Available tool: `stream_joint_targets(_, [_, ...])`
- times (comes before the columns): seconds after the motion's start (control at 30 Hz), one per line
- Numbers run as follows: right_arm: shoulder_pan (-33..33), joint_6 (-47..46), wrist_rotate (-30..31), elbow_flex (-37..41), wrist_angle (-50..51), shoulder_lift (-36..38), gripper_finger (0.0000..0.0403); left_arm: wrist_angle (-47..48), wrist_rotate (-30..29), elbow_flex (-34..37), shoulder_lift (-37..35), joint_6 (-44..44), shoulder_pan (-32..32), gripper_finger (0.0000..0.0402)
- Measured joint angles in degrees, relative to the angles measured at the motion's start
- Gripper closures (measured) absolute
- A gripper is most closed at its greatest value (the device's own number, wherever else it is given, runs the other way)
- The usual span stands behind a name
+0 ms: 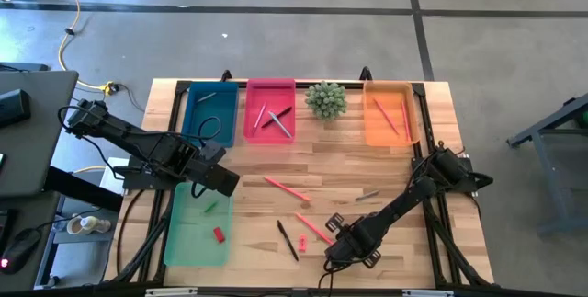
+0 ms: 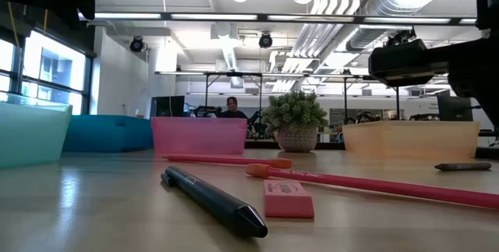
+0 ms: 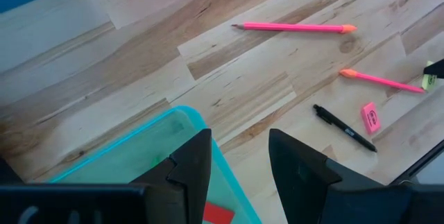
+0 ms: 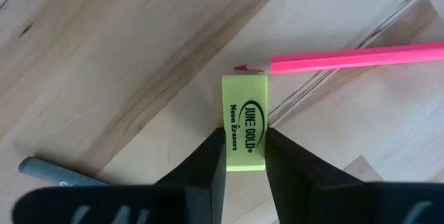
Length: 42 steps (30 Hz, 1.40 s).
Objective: Sort crayons/erasers/pens/pencils in bins
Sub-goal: Put the yellow eraser into the green bin
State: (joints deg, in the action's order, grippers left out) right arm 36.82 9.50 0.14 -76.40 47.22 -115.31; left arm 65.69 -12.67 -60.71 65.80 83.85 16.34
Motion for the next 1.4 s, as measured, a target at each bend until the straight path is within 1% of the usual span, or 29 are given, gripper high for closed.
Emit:
stream_joint_targets(0.1, [0.0, -0.1, 0.0, 0.0, 0.3, 0.0, 0.0337, 0.0, 0.0, 0.0, 0.0, 0.0, 0.0, 0.0270])
stream_joint_targets(0.2, [0.0, -2.7, -0.1, 0.0, 0.5, 0.0, 0.0341, 0.0, 0.0, 0.0, 0.0, 0.0, 0.0, 0.0270])
stream_joint_targets(0.37, [-0.1, -4.6, -2.0, 0.0, 0.7, -0.1, 0.0342, 0.0, 0.0, 0.0, 0.0, 0.0, 0.0, 0.0270])
stream_joint_targets(0.53, [-0.1, -5.4, -2.3, 0.2, 0.8, 0.3, 0.0343, 0.0, 0.0, 0.0, 0.0, 0.0, 0.0, 0.0270])
stream_joint_targets(0.7, [0.0, -6.8, -2.8, 0.4, 3.1, 1.2, 0.0343, 0.0, -0.2, 0.0, 0.0, -0.6, 0.0, 0.0270])
stream_joint_targets(0.97, [0.0, -8.9, -2.3, 0.1, 5.9, 2.3, 0.0343, 0.0, -0.6, 0.0, 0.0, -1.7, 0.0, 0.0270])
stream_joint_targets(1.13, [0.0, -10.3, -1.7, -1.4, 6.2, 2.4, 0.0343, -0.3, 0.2, 0.0, 0.0, -4.4, 0.0, 0.0270])
stream_joint_targets(1.23, [-0.3, -12.4, -0.8, -2.8, 6.0, 2.4, 0.0343, -2.5, 1.2, 0.0, 0.0, -6.3, 0.0, 0.0270])
stream_joint_targets(1.4, [-1.2, -15.4, 1.8, -5.9, 5.8, 2.5, 0.0343, -9.6, 1.7, 0.0, 0.0, -8.3, 0.0, 0.0270])
